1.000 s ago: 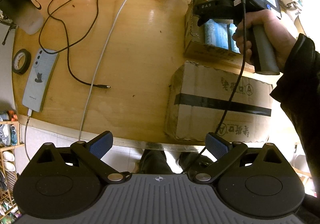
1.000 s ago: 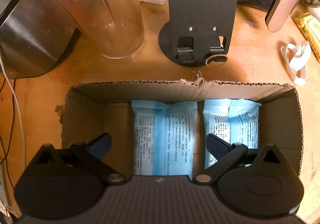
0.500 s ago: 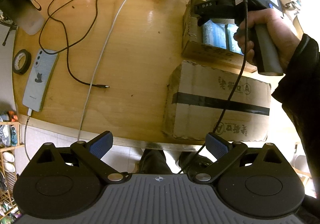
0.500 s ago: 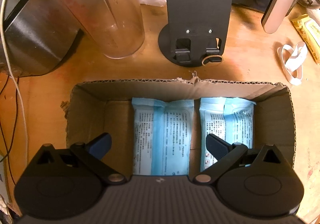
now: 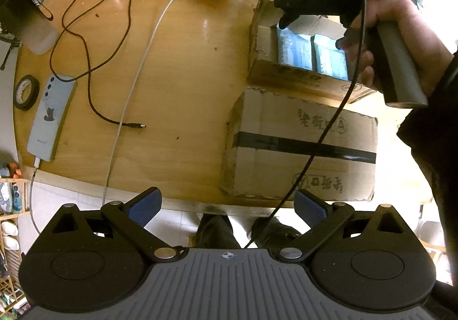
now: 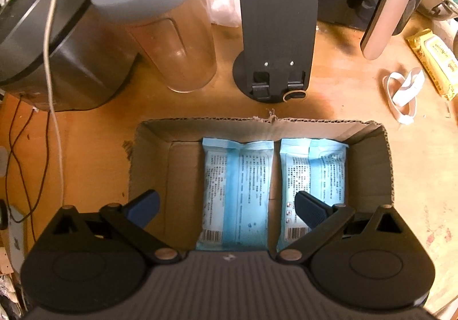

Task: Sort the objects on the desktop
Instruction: 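Raise the open right gripper up out of the box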

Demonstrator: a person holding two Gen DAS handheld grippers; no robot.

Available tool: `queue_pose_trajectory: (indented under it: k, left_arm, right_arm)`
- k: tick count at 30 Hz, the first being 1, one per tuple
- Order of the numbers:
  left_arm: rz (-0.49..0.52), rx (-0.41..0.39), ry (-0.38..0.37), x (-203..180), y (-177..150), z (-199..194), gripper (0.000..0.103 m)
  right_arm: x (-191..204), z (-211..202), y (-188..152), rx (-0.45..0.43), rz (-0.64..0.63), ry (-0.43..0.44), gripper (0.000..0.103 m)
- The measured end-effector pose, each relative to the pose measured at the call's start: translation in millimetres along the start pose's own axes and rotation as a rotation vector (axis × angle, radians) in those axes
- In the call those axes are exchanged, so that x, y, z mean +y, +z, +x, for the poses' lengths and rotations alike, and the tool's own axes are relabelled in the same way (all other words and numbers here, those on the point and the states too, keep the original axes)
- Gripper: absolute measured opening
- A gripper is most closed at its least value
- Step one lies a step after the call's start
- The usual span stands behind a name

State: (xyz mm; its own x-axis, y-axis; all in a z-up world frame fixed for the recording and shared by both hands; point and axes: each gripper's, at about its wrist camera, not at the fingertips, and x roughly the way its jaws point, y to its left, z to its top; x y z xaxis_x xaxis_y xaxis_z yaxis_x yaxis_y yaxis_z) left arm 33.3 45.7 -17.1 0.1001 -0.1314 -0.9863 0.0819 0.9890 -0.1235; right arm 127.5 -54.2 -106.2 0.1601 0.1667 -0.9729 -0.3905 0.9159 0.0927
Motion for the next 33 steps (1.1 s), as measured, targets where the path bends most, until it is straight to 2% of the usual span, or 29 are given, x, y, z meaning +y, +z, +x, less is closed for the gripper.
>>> queue_pose_trajectory:
  k: [33]
  left_arm:
    - [0.016,-0.010,0.000,-18.1,-4.6,-2.4,0.101]
  right_arm:
    - [-19.4,-13.6,-2.4,0.012,0.003,-0.012,0.103]
